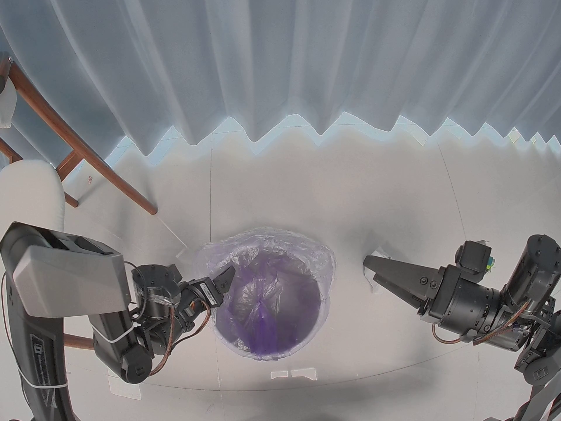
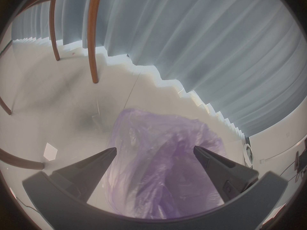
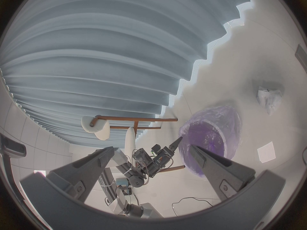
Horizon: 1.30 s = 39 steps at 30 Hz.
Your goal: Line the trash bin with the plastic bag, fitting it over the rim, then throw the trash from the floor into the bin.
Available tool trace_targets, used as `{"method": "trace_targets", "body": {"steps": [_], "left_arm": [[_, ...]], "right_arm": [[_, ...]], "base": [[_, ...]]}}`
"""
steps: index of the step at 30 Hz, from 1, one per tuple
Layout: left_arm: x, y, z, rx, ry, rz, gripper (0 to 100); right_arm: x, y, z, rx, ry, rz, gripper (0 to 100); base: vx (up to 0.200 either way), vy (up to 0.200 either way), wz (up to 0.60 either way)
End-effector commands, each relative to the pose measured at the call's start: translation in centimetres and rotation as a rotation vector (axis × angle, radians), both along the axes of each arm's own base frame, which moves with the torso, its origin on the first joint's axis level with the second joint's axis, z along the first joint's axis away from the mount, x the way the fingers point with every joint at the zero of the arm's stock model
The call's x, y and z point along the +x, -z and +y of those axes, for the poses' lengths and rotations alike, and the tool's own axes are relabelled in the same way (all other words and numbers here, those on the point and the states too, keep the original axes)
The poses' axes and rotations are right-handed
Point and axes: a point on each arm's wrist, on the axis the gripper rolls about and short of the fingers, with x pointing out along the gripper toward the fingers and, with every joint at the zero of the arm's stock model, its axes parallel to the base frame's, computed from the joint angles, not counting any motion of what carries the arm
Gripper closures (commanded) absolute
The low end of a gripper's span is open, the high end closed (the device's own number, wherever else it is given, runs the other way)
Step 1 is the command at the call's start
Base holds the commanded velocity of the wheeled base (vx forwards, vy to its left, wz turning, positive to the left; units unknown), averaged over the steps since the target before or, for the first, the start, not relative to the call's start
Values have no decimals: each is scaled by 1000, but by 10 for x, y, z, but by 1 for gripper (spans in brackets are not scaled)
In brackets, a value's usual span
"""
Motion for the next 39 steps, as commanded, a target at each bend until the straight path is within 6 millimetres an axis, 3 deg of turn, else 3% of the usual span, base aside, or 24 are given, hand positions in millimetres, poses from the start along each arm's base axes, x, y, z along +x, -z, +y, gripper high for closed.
{"method": "trace_targets", "body": {"steps": [1,12,15,18,21,24,31,39], "left_arm": [[-17,-48,7,-41,11,-115,0],[-54,-180,22,-46,17,-613,0],[-57,-234,31,-156,7,-805,0],[-66,-257,42,-279,37,-859,0],[-75,-269,58,-370,96,-872,0],[-74,-271,84,-369,108,-871,0],[-81,-272,111,-378,188,-832,0],[-82,-271,130,-306,201,-826,0]], "right_arm": [[1,5,1,-10,-1,13,0],[6,4,1,-11,18,19,0],[24,5,7,-70,46,94,0],[52,-1,12,-156,118,195,0],[66,-9,13,-246,165,267,0],[82,-3,7,-378,190,283,0],[144,57,-2,-795,432,218,0],[176,64,-1,-788,467,203,0]], "base": [[0,0,0],[0,0,0],[0,0,0],[0,0,0],[0,0,0],[0,-67,0],[0,-200,0],[0,-200,0]]}}
